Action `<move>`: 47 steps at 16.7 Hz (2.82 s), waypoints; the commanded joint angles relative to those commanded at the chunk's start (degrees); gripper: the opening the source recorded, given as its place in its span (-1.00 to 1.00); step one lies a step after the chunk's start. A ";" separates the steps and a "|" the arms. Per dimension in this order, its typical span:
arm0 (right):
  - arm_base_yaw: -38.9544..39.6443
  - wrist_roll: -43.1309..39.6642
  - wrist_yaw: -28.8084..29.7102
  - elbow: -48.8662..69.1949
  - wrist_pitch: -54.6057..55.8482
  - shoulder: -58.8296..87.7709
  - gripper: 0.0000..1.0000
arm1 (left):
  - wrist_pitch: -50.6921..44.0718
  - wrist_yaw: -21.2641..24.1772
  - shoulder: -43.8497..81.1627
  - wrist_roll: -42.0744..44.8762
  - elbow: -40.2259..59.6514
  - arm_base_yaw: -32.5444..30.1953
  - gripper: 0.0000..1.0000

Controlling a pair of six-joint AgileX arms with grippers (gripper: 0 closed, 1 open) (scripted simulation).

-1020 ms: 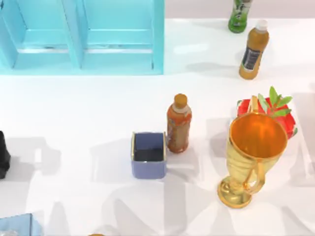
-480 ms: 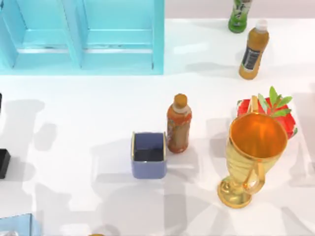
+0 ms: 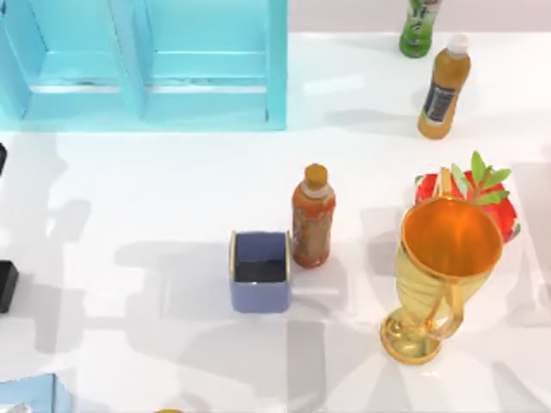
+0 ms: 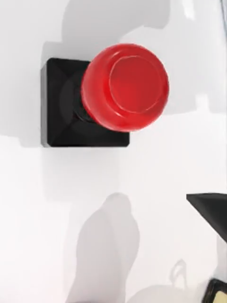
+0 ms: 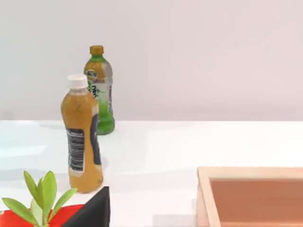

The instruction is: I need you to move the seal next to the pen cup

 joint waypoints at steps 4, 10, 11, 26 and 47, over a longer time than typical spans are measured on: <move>0.00 0.00 0.00 0.00 0.00 0.00 1.00 | -1.67 -0.03 2.42 0.18 2.01 0.24 1.00; 0.00 0.00 0.00 0.00 0.00 0.00 1.00 | -0.63 -0.03 2.44 0.08 0.97 0.02 1.00; 0.00 0.00 0.00 0.00 0.00 0.00 1.00 | 0.70 -0.03 2.75 0.07 -0.19 0.08 1.00; 0.00 0.00 0.00 0.00 0.00 0.00 1.00 | 20.85 -0.02 7.85 0.48 -15.08 0.45 0.70; 0.00 0.00 0.00 0.00 0.00 0.00 1.00 | 20.69 0.00 7.80 0.39 -14.91 0.23 -1.00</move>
